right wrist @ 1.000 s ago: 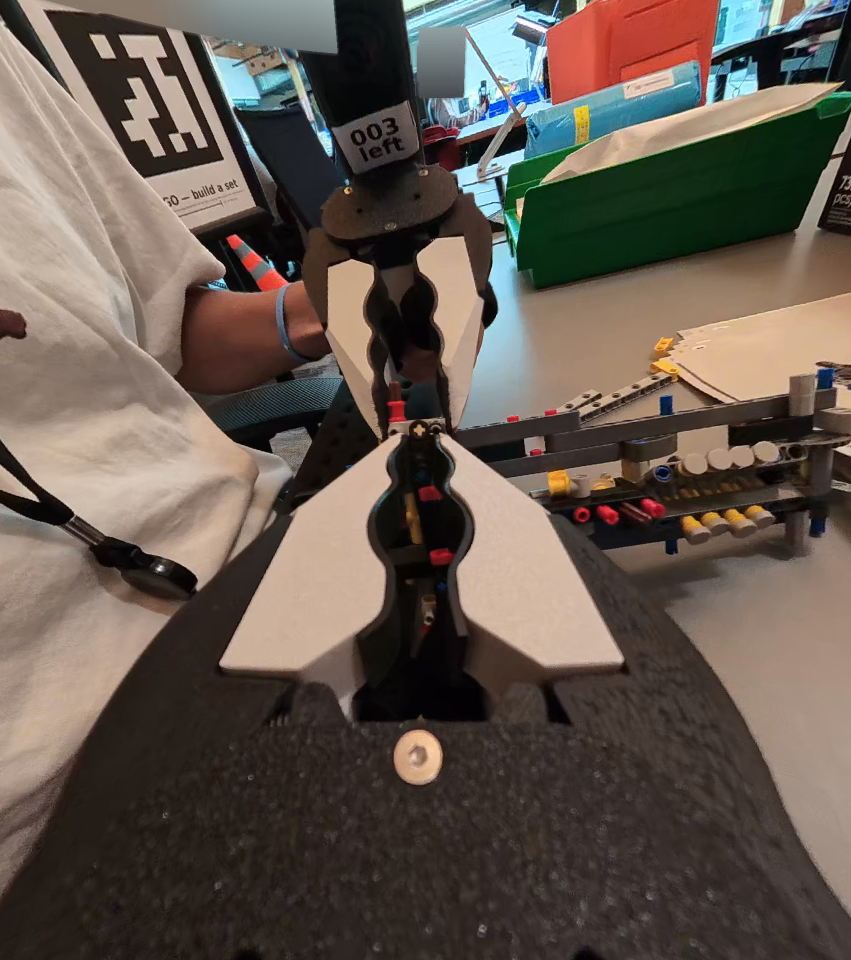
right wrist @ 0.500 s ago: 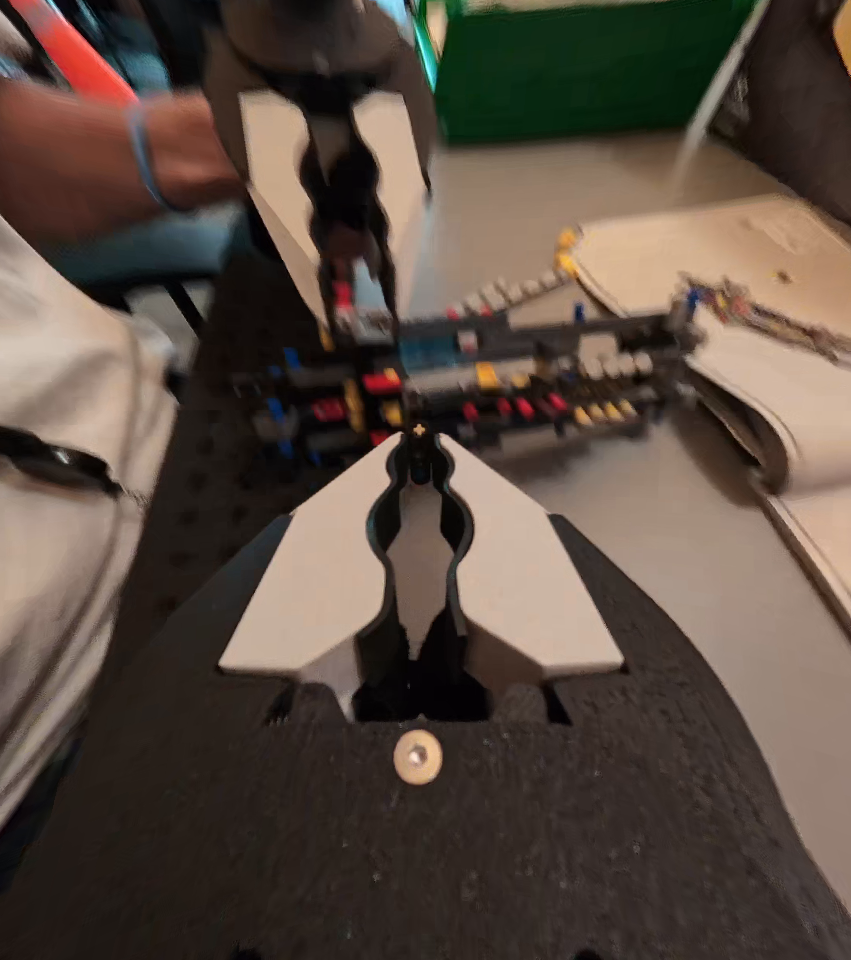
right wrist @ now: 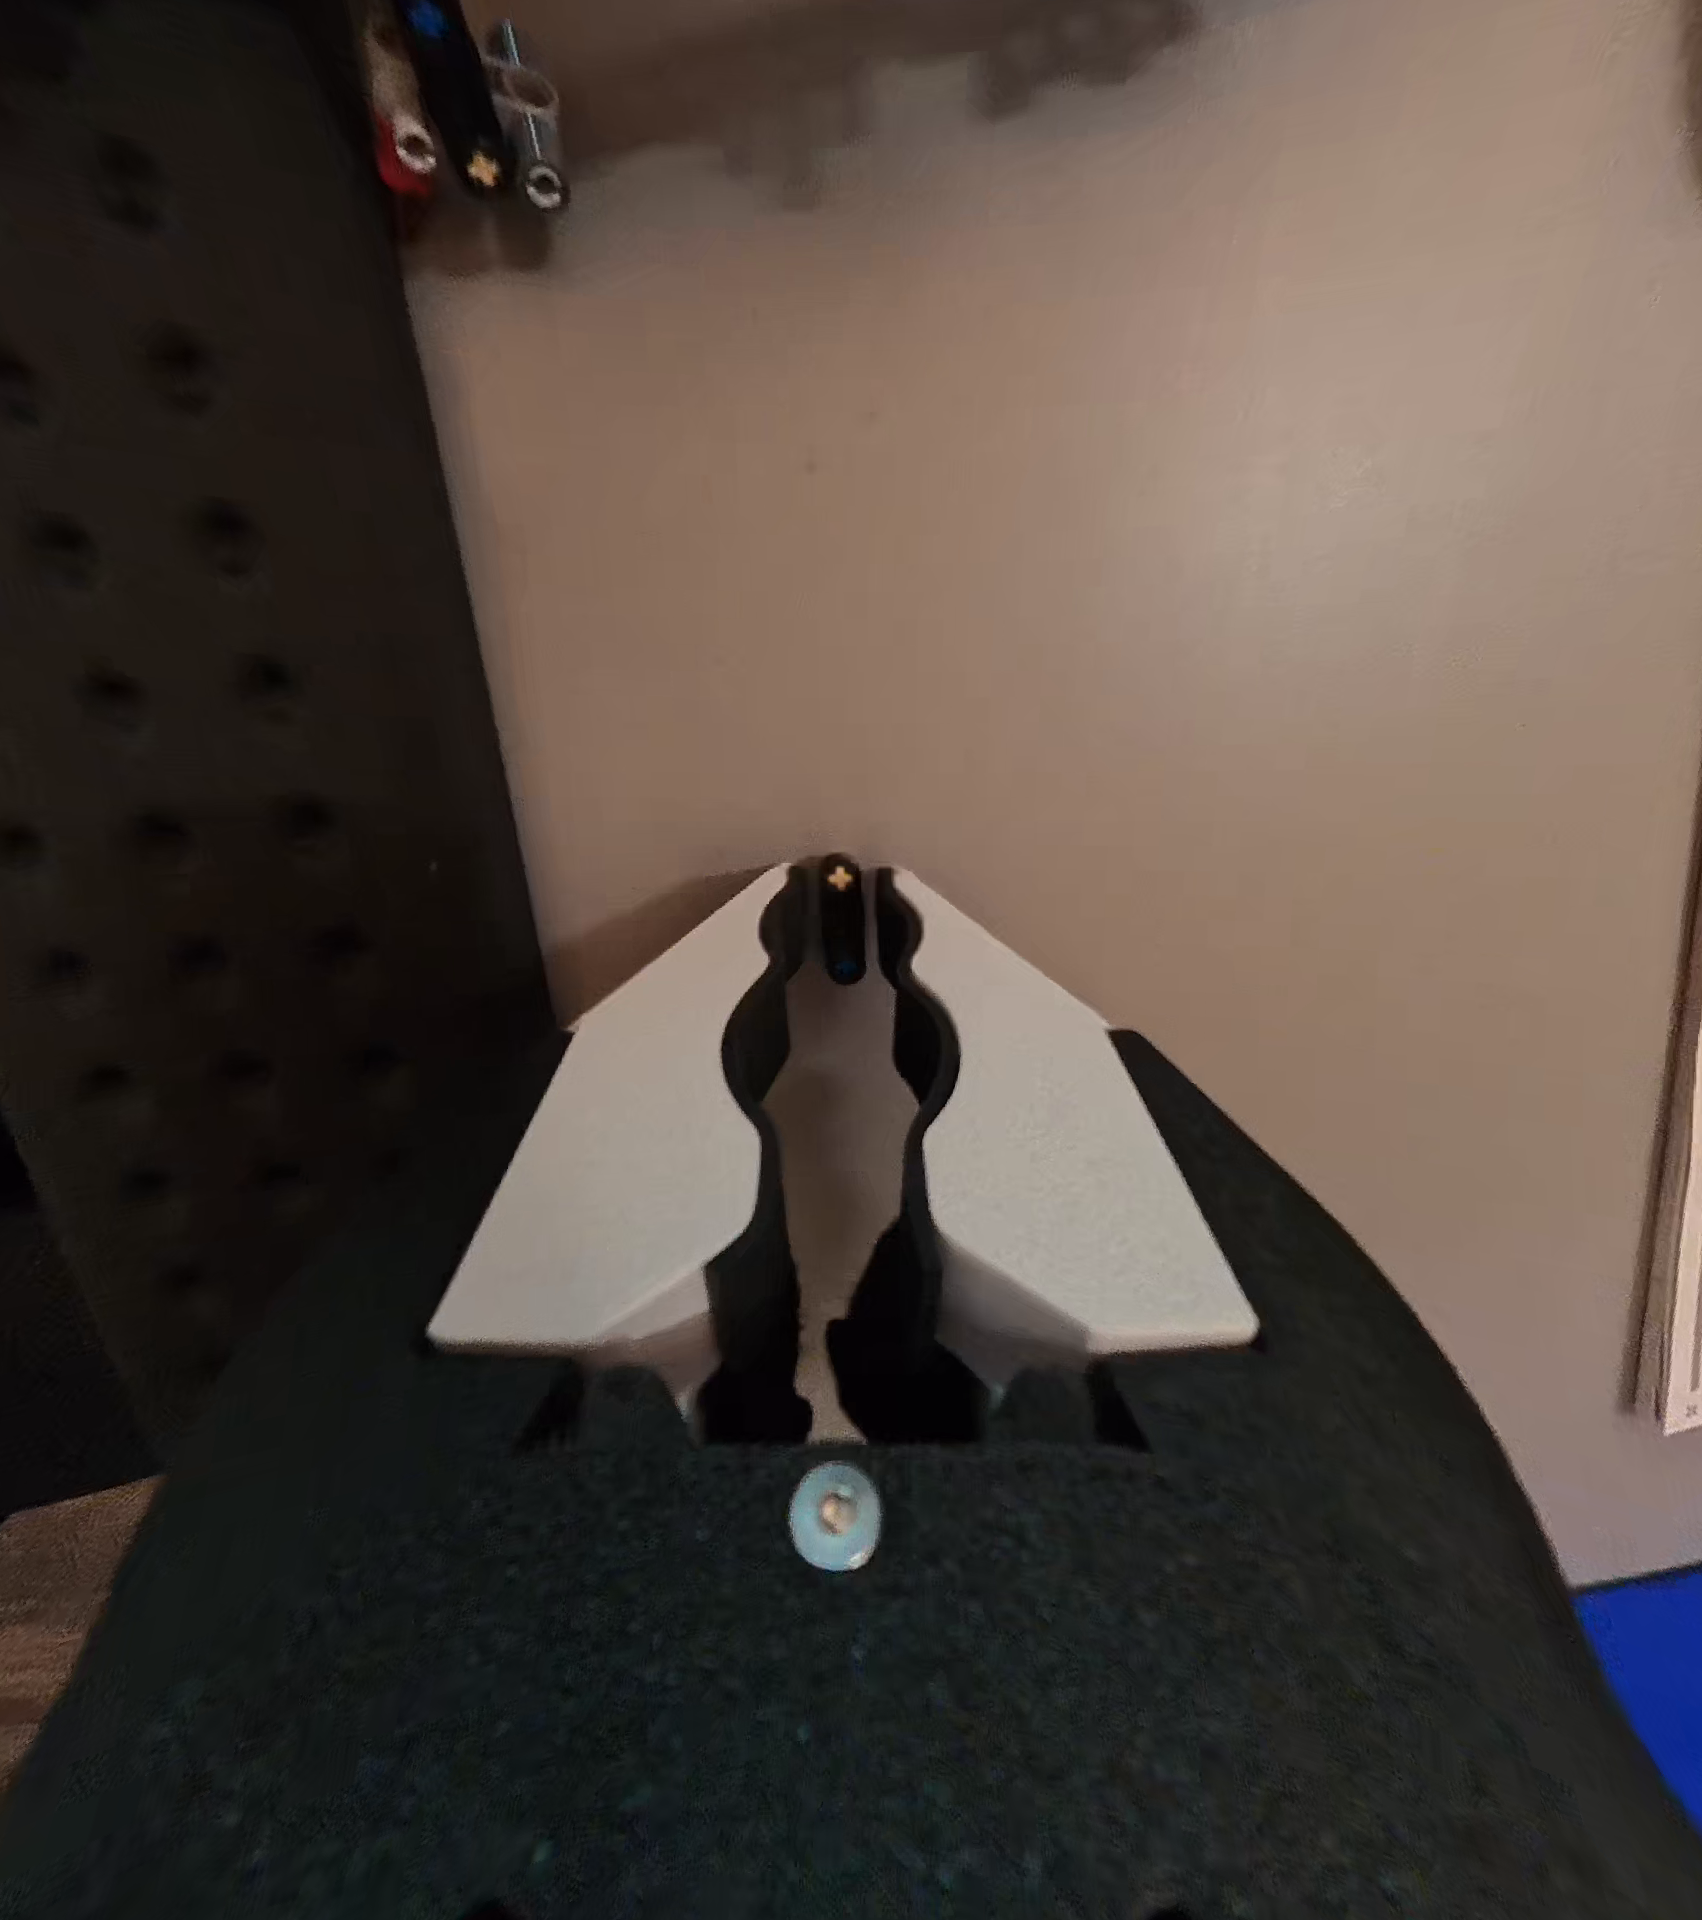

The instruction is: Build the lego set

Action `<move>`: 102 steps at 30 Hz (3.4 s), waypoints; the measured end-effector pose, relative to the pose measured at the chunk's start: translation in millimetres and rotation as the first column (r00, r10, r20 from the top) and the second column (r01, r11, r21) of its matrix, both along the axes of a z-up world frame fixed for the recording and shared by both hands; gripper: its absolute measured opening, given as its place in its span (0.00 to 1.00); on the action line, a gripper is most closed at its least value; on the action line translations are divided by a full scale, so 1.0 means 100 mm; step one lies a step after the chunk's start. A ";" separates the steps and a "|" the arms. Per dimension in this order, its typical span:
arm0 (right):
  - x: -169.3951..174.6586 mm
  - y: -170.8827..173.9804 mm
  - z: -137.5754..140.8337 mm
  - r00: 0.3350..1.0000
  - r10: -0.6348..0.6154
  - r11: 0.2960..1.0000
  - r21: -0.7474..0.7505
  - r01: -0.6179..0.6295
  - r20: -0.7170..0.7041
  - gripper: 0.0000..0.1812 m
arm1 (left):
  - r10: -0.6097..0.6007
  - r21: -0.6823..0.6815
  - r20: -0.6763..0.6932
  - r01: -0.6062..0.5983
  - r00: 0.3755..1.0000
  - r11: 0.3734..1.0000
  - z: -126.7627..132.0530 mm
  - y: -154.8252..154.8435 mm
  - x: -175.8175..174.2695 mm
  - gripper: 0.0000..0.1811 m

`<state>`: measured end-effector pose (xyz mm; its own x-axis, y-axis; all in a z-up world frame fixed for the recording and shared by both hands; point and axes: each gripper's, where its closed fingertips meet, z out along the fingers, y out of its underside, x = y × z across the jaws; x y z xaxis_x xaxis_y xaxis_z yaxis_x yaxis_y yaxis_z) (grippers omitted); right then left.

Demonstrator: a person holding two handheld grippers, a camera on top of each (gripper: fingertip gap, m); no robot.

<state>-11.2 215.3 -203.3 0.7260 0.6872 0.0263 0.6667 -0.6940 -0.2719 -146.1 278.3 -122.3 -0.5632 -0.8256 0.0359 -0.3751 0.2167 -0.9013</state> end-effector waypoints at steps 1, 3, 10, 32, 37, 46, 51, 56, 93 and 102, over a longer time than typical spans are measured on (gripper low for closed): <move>0.01 -0.01 0.00 1.000 0.000 1.000 -0.003 0.000 0.006 0.08 | 0.002 0.002 0.000 -0.002 1.000 1.000 0.00 0.00 0.00 0.12; 0.04 -0.03 0.01 1.000 -0.005 1.000 -0.010 0.005 0.025 0.08 | 0.004 0.003 0.001 -0.004 1.000 1.000 0.00 0.00 0.00 0.12; 0.08 -0.06 0.06 0.999 0.002 1.000 0.002 -0.002 0.034 0.06 | 0.001 -0.003 0.004 -0.001 1.000 1.000 0.00 -0.01 0.01 0.12; -1.26 0.60 0.85 0.692 0.250 0.819 0.529 0.221 -0.677 0.04 | 0.031 -0.045 0.038 -0.029 0.999 0.999 0.00 0.03 -0.01 0.12; -1.32 0.64 0.80 0.652 0.243 0.832 0.500 0.240 -0.718 0.04 | 0.018 -0.074 0.044 -0.014 0.999 0.997 0.00 0.02 -0.02 0.12; -1.34 0.65 0.79 0.614 0.204 0.868 0.431 0.246 -0.762 0.04 | 0.014 -0.060 0.038 -0.012 0.999 0.998 -0.02 0.02 -0.02 0.12; -1.34 0.61 0.79 0.677 0.213 0.884 0.434 0.174 -0.705 0.04 | 0.015 -0.045 0.042 -0.013 0.999 0.999 -0.02 0.00 -0.01 0.12; -1.33 0.61 0.77 0.709 0.221 0.895 0.428 0.125 -0.670 0.04 | 0.028 -0.035 0.046 -0.026 0.999 0.999 -0.04 0.00 -0.01 0.12; -1.26 0.64 0.74 0.851 0.188 0.944 0.331 -0.017 -0.491 0.04 | 0.085 -0.010 0.052 -0.085 0.995 0.996 -0.07 0.03 0.05 0.12; -1.27 0.62 0.75 0.828 0.205 0.939 0.345 -0.015 -0.522 0.04 | 0.068 0.002 0.044 -0.068 0.997 0.998 -0.09 0.01 0.05 0.12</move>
